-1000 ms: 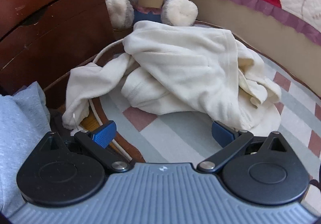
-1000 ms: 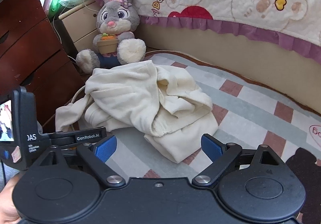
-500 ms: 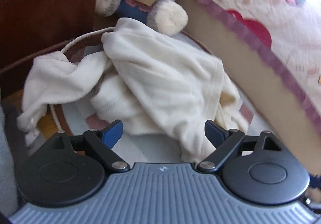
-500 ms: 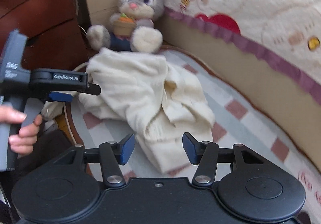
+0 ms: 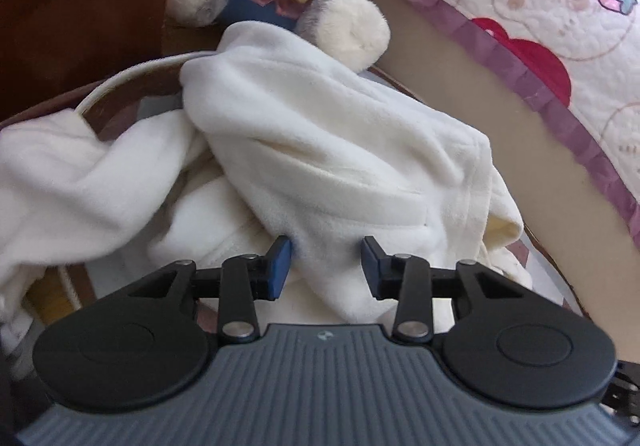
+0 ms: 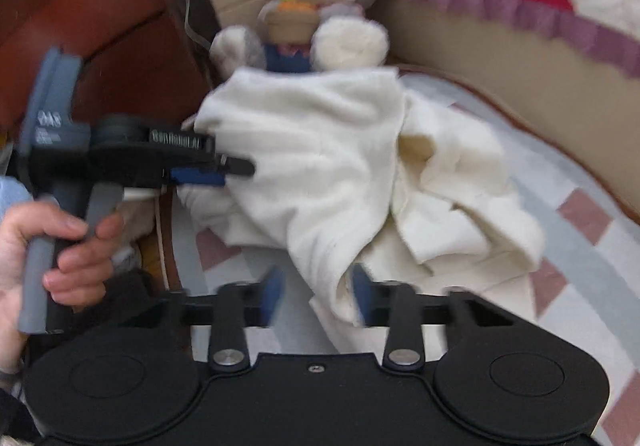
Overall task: Fold clothes
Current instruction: 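Grasp the fleece edge with the right gripper while the left gripper grasps another edge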
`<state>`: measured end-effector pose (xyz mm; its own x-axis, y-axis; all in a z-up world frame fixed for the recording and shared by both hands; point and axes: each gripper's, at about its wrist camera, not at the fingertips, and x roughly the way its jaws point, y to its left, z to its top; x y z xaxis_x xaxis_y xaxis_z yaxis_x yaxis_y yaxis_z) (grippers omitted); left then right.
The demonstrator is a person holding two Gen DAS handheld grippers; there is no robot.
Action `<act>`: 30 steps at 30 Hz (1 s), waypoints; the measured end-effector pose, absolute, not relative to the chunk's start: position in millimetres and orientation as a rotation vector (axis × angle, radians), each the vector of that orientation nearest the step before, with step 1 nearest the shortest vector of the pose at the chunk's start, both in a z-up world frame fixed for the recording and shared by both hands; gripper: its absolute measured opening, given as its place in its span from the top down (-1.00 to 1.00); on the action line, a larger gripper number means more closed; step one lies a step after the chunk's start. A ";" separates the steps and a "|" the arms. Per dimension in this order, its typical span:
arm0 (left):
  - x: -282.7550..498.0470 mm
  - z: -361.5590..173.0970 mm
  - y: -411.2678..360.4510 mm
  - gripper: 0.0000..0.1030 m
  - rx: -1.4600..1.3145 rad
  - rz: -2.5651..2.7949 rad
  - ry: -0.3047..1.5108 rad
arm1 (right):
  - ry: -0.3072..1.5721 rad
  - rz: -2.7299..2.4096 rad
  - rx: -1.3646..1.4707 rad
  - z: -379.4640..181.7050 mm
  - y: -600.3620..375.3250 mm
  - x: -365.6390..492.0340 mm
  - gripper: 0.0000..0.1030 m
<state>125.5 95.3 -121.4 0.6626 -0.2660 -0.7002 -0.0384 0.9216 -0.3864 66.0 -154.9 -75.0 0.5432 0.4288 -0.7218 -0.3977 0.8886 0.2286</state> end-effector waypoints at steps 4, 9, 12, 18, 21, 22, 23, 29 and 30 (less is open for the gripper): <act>135.5 -131.2 93.1 -0.73 -0.424 -0.140 0.831 | 0.884 0.450 -0.056 -100.6 -138.7 79.9 0.11; 156.1 -148.3 88.8 -0.84 -0.499 -0.130 0.871 | 0.848 0.345 0.022 -123.2 -143.5 89.4 -0.60; 162.8 -147.2 75.6 0.50 -0.396 -0.170 0.872 | 0.825 0.378 0.078 -130.4 -147.4 88.7 -0.37; 153.7 -126.5 83.4 0.64 -0.532 -0.337 0.876 | 0.796 0.413 0.326 -119.4 -186.9 73.8 0.63; 146.0 -114.6 79.0 0.65 -0.577 -0.395 0.862 | 0.790 0.434 0.419 -117.0 -199.5 63.4 0.71; 142.9 -111.1 74.1 0.66 -0.568 -0.404 0.858 | 0.788 0.440 0.446 -116.5 -202.2 59.8 0.72; 139.9 -107.6 69.3 0.66 -0.559 -0.413 0.854 | 0.786 0.446 0.474 -116.1 -205.0 56.2 0.73; 119.6 -80.4 40.8 0.66 -0.562 -0.559 0.814 | 0.702 0.513 0.639 -96.3 -221.1 30.1 0.78; 115.4 -73.1 35.2 0.66 -0.552 -0.580 0.805 | 0.691 0.508 0.629 -89.5 -224.5 23.8 0.78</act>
